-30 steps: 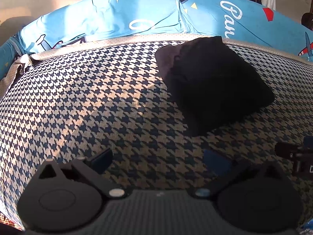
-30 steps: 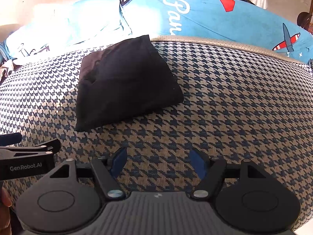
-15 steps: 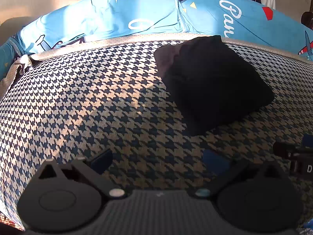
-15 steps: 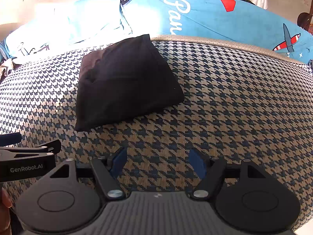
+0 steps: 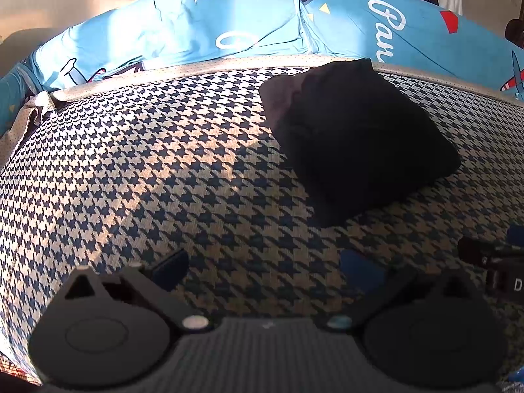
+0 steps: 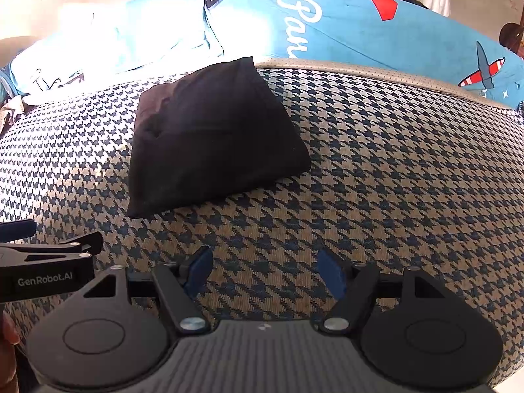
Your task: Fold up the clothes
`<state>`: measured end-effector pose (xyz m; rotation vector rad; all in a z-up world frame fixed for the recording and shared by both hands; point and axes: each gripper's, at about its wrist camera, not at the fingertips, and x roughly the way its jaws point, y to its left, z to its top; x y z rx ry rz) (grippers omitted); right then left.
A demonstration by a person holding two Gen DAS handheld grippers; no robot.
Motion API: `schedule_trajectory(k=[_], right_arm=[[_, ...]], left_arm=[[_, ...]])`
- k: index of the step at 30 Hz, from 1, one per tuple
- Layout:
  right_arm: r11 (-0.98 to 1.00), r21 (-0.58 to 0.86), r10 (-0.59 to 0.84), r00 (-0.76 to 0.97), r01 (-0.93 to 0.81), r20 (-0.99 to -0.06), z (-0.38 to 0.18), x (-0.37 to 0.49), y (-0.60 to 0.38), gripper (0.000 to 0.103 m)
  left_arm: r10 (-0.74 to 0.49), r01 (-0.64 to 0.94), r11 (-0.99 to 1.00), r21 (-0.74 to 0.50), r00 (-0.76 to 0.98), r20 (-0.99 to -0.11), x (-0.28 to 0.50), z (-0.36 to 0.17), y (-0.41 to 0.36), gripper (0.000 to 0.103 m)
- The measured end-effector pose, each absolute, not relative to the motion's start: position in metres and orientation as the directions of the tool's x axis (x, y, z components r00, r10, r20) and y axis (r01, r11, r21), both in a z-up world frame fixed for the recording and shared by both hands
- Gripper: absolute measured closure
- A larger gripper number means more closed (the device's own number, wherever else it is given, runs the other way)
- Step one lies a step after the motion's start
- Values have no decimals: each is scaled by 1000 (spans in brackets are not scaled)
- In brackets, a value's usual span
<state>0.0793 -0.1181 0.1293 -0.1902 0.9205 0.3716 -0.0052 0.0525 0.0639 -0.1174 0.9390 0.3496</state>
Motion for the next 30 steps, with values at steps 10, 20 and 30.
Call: schedule_trajectory(k=[10, 20, 30], right_arm=[[920, -3, 231, 549, -392, -803, 130, 79, -118, 32], [919, -10, 227, 551, -394, -803, 130, 78, -117, 32], [919, -15, 224, 553, -394, -802, 130, 79, -118, 32]], left_arm=[[245, -333, 941, 64, 538, -807, -5, 64, 51, 0], [248, -307, 948, 82, 555, -794, -7, 66, 46, 0], [238, -302, 951, 68, 573, -784, -9, 69, 45, 0]])
